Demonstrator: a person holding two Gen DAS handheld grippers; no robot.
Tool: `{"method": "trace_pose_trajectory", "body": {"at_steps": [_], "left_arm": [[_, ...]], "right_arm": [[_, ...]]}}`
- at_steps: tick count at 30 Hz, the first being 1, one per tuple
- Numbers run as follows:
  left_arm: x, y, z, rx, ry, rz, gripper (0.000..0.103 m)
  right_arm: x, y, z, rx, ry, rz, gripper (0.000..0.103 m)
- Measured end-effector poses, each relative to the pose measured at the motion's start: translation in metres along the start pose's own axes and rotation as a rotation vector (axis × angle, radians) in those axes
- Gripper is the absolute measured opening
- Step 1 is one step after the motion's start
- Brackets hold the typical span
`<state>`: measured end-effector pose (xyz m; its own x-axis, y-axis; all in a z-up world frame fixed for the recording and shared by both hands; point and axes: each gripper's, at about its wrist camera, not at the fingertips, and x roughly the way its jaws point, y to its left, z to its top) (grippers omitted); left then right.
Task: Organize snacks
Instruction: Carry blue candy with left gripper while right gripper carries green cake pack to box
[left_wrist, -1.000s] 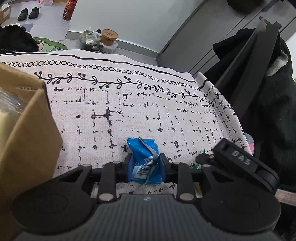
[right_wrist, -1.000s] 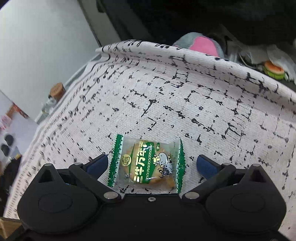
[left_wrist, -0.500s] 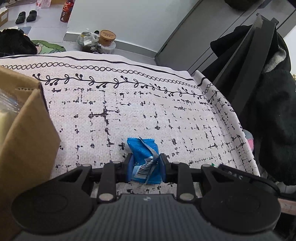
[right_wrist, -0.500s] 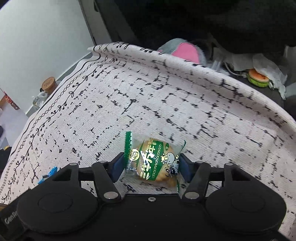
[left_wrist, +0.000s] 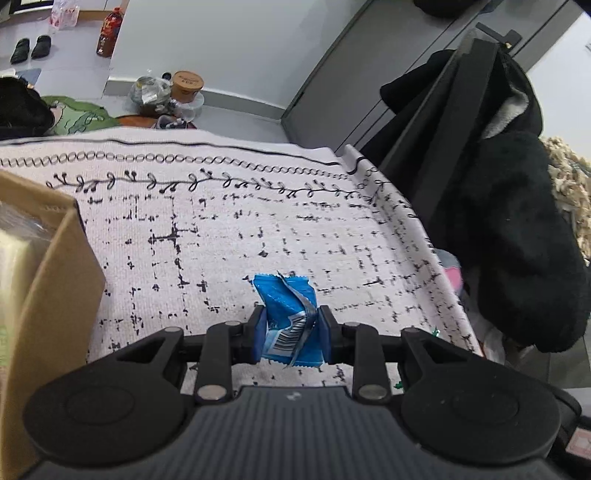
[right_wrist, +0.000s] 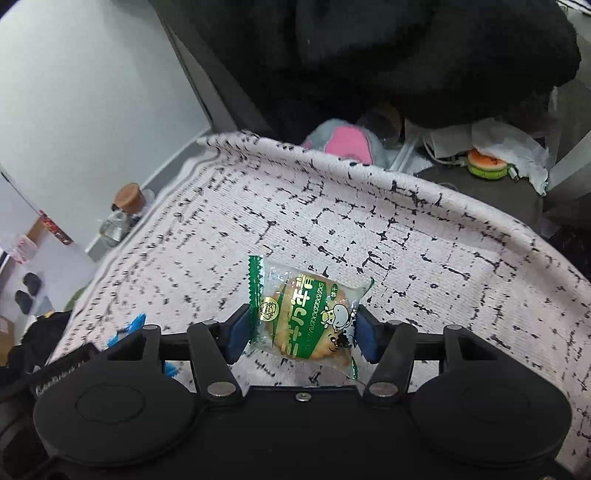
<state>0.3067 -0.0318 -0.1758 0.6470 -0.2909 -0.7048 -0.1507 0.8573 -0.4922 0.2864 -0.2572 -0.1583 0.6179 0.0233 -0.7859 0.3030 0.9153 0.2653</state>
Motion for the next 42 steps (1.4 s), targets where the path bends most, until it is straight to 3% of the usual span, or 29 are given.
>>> {"method": "trace_pose_trajectory", "body": {"at_steps": [21,27,42], "left_arm": [[-0.09,-0.018,-0.005,0.068,-0.029,0.006,0.028],[-0.124,-0.009,0.001,0.089,-0.065,0.039,0.028],[-0.179,0.031,0.003,0.031,-0.104,0.09,0.028]], "right_arm": [[-0.076,0.004,-0.019,-0.033,-0.052,0.184,0.056],[-0.09,0.019,-0.026,-0.061,-0.067,0.237,0.056],[-0.108,0.045,-0.04,-0.114,-0.076,0.272,0.056]]}}
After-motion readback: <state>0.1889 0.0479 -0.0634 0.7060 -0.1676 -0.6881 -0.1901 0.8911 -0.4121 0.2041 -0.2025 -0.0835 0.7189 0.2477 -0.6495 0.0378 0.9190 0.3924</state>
